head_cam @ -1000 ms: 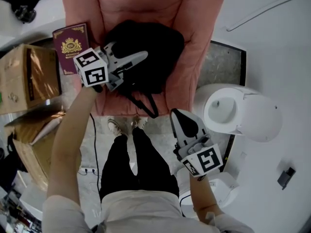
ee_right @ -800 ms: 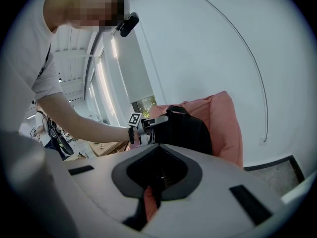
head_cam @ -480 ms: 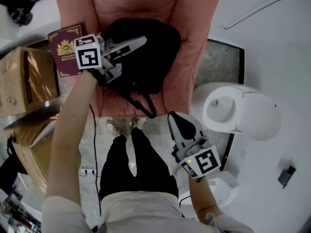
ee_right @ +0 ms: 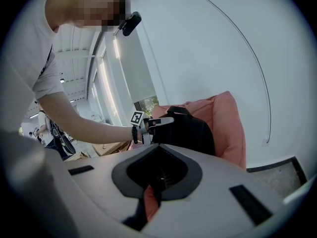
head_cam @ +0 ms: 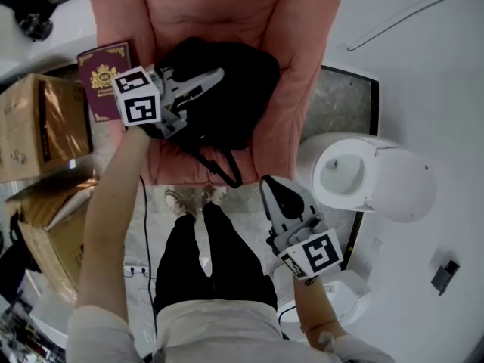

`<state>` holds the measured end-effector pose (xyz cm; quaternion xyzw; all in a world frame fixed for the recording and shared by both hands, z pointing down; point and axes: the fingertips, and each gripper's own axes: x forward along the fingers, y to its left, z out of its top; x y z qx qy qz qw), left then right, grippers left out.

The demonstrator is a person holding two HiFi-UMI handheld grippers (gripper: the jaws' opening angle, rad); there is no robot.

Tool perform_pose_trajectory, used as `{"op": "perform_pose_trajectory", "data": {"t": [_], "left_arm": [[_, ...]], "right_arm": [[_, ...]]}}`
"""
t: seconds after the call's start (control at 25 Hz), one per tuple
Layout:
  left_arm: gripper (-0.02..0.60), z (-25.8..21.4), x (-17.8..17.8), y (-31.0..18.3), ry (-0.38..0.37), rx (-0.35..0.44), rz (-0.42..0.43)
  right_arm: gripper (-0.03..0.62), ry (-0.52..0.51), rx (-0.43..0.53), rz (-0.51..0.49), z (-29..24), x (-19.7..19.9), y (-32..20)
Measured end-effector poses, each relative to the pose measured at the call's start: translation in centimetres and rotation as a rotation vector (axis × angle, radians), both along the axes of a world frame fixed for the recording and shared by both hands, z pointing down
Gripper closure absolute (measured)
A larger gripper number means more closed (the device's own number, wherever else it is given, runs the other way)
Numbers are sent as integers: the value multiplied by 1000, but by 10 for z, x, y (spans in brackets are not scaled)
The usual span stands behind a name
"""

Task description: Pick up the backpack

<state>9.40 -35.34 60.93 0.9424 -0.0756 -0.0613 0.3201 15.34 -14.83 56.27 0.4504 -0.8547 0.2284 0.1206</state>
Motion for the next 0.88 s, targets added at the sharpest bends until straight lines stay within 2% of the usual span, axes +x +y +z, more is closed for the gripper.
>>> {"op": "perform_pose_trajectory", "data": {"t": [0.12, 0.2, 0.52, 0.76, 0.88], "left_arm": [[549, -13, -5, 10, 56, 1, -6], [549, -21, -7, 14, 63, 20, -17], [549, -44, -17, 32, 42, 76, -27], [549, -52, -13, 93, 12, 124, 52], [549, -56, -20, 116, 20, 131, 28]], "right_arm": [[574, -5, 0, -5, 0, -3, 1], [574, -5, 1, -8, -1, -4, 3], [574, -4, 16, 1, -6, -3, 12], [574, -10, 26, 0, -11, -6, 26], [574, -1, 33, -2, -14, -7, 33]]}}
